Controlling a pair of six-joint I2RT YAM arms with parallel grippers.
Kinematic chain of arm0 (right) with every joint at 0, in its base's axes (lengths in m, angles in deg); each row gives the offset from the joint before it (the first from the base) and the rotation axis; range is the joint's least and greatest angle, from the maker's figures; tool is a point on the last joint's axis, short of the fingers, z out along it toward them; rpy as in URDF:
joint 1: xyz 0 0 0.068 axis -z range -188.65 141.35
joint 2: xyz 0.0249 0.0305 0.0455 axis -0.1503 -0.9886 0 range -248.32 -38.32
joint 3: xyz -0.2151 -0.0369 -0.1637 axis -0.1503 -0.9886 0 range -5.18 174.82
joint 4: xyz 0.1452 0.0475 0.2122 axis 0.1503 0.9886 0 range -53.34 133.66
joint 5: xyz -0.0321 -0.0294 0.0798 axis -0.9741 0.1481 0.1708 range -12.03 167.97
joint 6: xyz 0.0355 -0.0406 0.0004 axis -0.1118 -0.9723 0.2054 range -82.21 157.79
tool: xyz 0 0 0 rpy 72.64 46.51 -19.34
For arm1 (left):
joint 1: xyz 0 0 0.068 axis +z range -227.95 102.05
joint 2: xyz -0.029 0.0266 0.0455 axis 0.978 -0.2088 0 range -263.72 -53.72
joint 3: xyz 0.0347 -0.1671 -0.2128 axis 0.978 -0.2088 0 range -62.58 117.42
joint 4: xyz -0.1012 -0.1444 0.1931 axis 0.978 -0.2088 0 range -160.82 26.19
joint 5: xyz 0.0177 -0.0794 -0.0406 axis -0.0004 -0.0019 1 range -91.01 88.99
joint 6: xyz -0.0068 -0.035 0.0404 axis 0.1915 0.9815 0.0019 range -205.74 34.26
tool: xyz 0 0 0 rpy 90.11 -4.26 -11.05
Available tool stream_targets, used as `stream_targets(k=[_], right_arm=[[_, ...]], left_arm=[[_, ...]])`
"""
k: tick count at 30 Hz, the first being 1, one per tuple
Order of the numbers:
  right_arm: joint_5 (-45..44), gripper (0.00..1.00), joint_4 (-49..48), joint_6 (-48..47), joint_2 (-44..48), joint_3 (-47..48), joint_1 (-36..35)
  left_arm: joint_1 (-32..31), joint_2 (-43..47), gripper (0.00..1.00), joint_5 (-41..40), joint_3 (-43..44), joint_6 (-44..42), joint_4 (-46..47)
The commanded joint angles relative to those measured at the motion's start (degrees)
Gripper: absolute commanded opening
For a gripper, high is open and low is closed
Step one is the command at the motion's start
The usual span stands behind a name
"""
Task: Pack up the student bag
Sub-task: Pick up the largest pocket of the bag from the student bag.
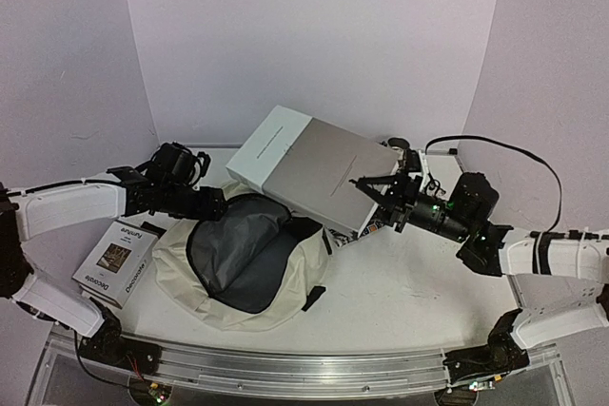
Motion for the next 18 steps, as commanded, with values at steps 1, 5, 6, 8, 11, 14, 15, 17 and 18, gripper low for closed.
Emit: stream_targets(k=[1, 5, 6, 8, 11, 14, 15, 17, 18], right_arm=[[1.8, 0.29, 4.3, -2.9, 3.8, 0.8, -0.2], [1.7, 0.29, 8.2, -2.9, 6.8, -0.5, -0.1], [1.7, 0.29, 9.1, -3.1, 7.6, -0.7, -0.1], [1.7, 0.29, 12.2, -3.7, 8.8, -0.8, -0.1], [2.2, 0.29, 16.4, -4.8, 10.5, -0.3, -0.1], [2.7, 0.29, 19.4, -5.8, 11.8, -0.1, -0.2], [2.7, 0.29, 20.5, -6.3, 12.2, 0.1, -0.1], [2.8, 0.29, 21.2, -6.6, 12.5, 0.2, -0.1], [3.0, 0.29, 21.2, -6.7, 12.4, 0.2, -0.1]], left_arm=[[0.6, -4.7, 0.72, 3.6, 5.0, -4.2, -3.7], [0.7, -7.4, 0.63, 5.0, 6.7, -5.6, -4.7], [0.7, -7.9, 0.59, 5.1, 7.2, -5.9, -5.0], [0.8, -8.7, 0.51, 6.7, 8.2, -6.6, -5.7], [0.8, -9.6, 0.47, 6.7, 9.5, -7.6, -7.1], [0.8, -10.6, 0.60, 1.5, 11.0, -7.8, -9.9], [0.8, -10.5, 0.64, -0.2, 11.0, -7.9, -10.5], [0.9, -10.2, 0.66, -1.3, 10.8, -8.0, -11.2], [1.0, -10.2, 0.67, -1.0, 10.8, -8.1, -11.4]])
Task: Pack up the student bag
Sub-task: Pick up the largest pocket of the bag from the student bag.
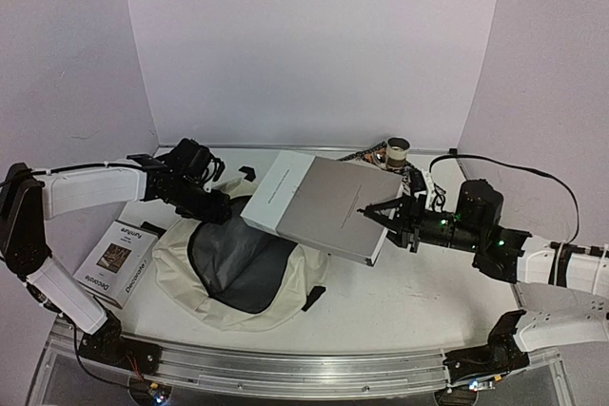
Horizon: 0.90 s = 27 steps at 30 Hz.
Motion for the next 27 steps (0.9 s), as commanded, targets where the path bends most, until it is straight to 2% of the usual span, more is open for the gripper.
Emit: stream_targets(k=[1, 5, 9, 14, 18, 27], right_arm=[[1.8, 0.28, -0.7, -2.3, 1.8, 2.1, -0.1], [2.6, 0.29, -0.7, -2.4, 1.1, 2.1, -0.1], [3.5, 0.29, -0.5, -2.1, 0.3, 2.3, -0.1], [4.9, 0.29, 0.8, -2.4, -0.1, 3.0, -0.1], [7.4, 0.30, 3.8, -3.2, -1.0, 4.9, -0.1], [9.7, 0.31, 5.1, -1.6, -2.4, 5.6, -0.2]], left_arm=[[0.6, 0.2, 0.67, -3.0, 2.1, -1.4, -3.2], [0.8, -1.5, 0.67, -0.9, 1.2, -1.8, -3.2], [1.2, -3.9, 0.61, 2.5, 1.1, -2.2, -3.2], [1.2, -2.9, 0.33, 6.4, 2.9, -2.9, -3.2], [1.4, 0.0, 0.02, 5.6, 5.7, -3.5, -4.1], [1.5, 6.0, 0.00, 3.2, 15.4, -4.0, -6.4]])
